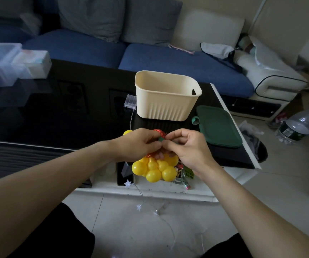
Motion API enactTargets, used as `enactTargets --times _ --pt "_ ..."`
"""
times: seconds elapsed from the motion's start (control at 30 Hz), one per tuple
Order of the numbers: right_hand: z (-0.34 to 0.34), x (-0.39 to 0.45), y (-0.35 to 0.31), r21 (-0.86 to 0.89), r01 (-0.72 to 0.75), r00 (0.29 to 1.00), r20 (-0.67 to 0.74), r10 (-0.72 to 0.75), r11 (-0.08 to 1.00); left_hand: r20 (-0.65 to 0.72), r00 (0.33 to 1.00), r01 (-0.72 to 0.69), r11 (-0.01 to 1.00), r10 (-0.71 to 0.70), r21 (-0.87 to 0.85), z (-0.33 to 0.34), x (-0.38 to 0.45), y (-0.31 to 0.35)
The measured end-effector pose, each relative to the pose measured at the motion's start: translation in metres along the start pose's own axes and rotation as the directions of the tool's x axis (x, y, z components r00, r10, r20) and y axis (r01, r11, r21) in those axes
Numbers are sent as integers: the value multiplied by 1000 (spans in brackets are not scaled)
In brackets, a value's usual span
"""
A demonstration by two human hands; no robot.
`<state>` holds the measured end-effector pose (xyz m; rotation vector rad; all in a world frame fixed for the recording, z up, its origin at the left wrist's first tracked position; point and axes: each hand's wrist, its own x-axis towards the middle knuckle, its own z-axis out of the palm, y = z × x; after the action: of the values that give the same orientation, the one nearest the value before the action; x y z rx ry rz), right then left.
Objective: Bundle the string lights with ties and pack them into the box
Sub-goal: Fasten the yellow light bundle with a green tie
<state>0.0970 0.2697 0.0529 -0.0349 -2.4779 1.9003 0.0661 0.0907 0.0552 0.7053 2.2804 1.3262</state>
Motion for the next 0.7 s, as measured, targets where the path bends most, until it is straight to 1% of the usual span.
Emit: enactTargets --times 0.13,0.2,0.33,0.47,0.57,0.63,0.7 --pt "3 -2 1 14 -7 999 48 6 1000 11 1000 2 997 -2 80 -6 -2 -1" --pt "4 -1 3 -15 -9 997 76 10 1000 20 1000 8 995 -10 104 -6 -3 -3" --pt "3 0 4 -88 -51 991 117 61 995 20 1000 -1 970 -5 245 -1 -1 -1" --pt "1 -1 -7 -85 -93 985 141 104 992 -6 1000 -10 972 12 236 4 0 1" --pt "-4 -1 -11 -165 -98 981 151 123 981 11 1000 -21 968 19 250 8 2 4" --pt "-9 -1 -11 -245 -84 978 164 127 966 -10 1000 -10 968 13 250 8 3 3" --pt "-13 -2 -11 -261 -82 975 180 132 962 -41 999 17 971 -7 239 5 3 0"
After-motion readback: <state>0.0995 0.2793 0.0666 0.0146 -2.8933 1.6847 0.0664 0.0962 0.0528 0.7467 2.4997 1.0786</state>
